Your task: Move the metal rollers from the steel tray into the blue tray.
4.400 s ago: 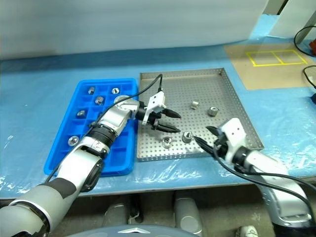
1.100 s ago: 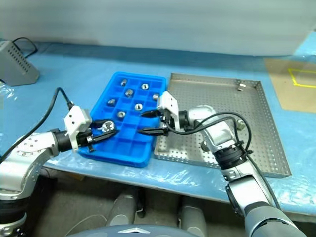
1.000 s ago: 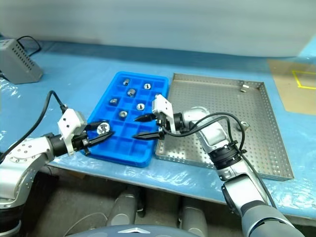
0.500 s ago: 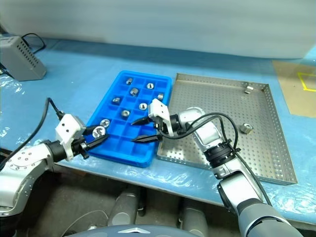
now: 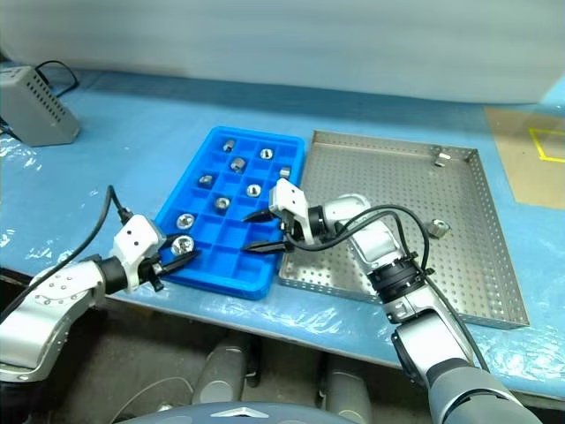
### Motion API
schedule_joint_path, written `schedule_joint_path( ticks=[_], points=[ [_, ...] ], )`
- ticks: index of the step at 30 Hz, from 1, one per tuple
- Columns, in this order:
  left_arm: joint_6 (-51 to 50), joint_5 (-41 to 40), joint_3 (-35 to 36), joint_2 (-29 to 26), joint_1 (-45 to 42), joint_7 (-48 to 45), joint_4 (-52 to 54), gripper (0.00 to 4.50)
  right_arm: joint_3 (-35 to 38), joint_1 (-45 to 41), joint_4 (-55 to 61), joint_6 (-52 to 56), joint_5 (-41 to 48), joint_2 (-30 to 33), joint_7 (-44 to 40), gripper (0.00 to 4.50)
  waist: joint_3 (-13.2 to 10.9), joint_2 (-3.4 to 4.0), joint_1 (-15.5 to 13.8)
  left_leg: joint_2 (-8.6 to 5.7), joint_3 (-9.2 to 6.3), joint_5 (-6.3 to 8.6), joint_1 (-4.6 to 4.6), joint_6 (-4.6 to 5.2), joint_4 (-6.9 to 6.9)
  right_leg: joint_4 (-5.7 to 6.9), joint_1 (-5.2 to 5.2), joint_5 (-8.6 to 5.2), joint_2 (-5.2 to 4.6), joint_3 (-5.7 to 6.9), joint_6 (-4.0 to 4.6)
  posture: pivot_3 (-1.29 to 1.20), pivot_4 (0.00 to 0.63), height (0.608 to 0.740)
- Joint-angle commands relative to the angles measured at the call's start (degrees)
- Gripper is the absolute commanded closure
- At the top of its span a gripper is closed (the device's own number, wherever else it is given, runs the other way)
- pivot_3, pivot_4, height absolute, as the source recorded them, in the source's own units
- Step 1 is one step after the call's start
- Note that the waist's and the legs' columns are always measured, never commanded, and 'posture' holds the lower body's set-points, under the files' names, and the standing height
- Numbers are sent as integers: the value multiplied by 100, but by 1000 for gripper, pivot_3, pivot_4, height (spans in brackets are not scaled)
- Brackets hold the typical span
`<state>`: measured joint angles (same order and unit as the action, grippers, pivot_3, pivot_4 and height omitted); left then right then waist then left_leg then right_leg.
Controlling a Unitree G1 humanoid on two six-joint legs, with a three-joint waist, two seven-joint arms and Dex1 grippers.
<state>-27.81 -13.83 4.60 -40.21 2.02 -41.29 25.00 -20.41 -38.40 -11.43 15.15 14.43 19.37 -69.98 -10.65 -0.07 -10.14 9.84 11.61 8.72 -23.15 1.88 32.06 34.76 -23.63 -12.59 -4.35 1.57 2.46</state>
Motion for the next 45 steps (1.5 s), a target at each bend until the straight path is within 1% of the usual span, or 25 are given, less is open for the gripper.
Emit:
schedule_joint_path(
  ticks=[1,2,3,8,15,18,22,25,30,32,36,39,43,44,45],
  points=[
    [29,165,-212,27,-10,74,-155,2764,152,27,177,-52,48,-5,42,1368,0,0,14,0,1,0,0,0,0,0,-1,0,0,-1,0,299,150,740],
    [43,160,-220,25,-3,56,-185,2764,157,32,187,-41,52,-5,54,1368,0,0,20,1,1,0,0,0,0,0,-2,0,0,-1,0,299,150,740],
    [58,153,-218,18,5,39,-208,2049,161,37,193,-34,56,-5,62,1368,0,1,29,1,1,0,1,0,0,1,-2,0,1,-1,0,299,150,740],
    [106,216,-206,11,-63,81,-303,545,160,64,228,-13,63,13,88,1368,3,0,48,0,2,0,1,-1,0,0,-1,0,1,-1,2,294,150,740],
    [-1,6,-88,33,-260,57,-166,545,160,76,239,-19,77,18,94,1368,3,0,94,0,2,-1,1,-1,0,2,0,0,1,-1,2,297,150,740],
    [-182,-296,147,-61,-396,-81,9,545,175,50,212,-42,80,32,73,1368,3,0,106,0,1,-1,1,-1,2,4,0,0,1,-1,3,298,150,740],
    [-576,-1021,616,-146,-731,-277,240,545,344,-31,194,105,246,20,89,1368,3,0,111,2,1,-3,0,-4,4,11,-1,1,1,2,5,282,150,740],
    [-719,-1191,642,-205,-970,-300,224,545,519,-119,148,181,307,6,178,1368,2,0,124,0,1,-3,3,-4,10,12,4,2,1,1,5,242,150,740],
    [-636,-1231,270,-145,-1554,-489,-171,545,763,-89,184,159,178,67,553,1368,3,0,149,1,1,-4,4,-5,13,14,4,2,2,1,5,169,150,740],
    [-564,-1186,-51,75,-2087,-554,-534,545,924,52,354,268,183,179,757,1368,3,0,145,0,2,-5,3,-7,13,16,5,2,2,1,5,119,150,740],
    [-432,-1100,-498,403,-2649,-717,-977,545,1161,333,736,471,239,411,1030,1368,4,-2,221,-2,6,-9,2,-12,21,15,9,3,1,-3,5,28,150,740],
    [-258,-1014,-928,713,-3025,-978,-1411,545,1498,719,1169,703,254,704,1382,1368,4,-3,332,-2,8,-17,0,-24,20,14,8,3,2,-6,5,-67,150,740],
    [-21,-885,-1269,993,-3386,-1266,-1861,545,1841,1218,1683,967,303,1014,1718,1368,4,-3,508,0,8,-18,0,-25,19,12,8,3,5,-6,5,-148,150,740],
    [82,-840,-1396,1103,-3529,-1414,-2117,545,1973,1508,1969,1089,336,1134,1808,1368,5,-2,584,0,9,-18,1,-24,20,12,8,3,5,-7,5,-201,150,740],
    [158,-807,-1478,1180,-3627,-1523,-2305,545,2060,1710,2174,1180,363,1215,1873,1368,5,-2,612,1,10,-18,1,-24,20,13,8,3,5,-7,5,-201,150,740]
  ],
)
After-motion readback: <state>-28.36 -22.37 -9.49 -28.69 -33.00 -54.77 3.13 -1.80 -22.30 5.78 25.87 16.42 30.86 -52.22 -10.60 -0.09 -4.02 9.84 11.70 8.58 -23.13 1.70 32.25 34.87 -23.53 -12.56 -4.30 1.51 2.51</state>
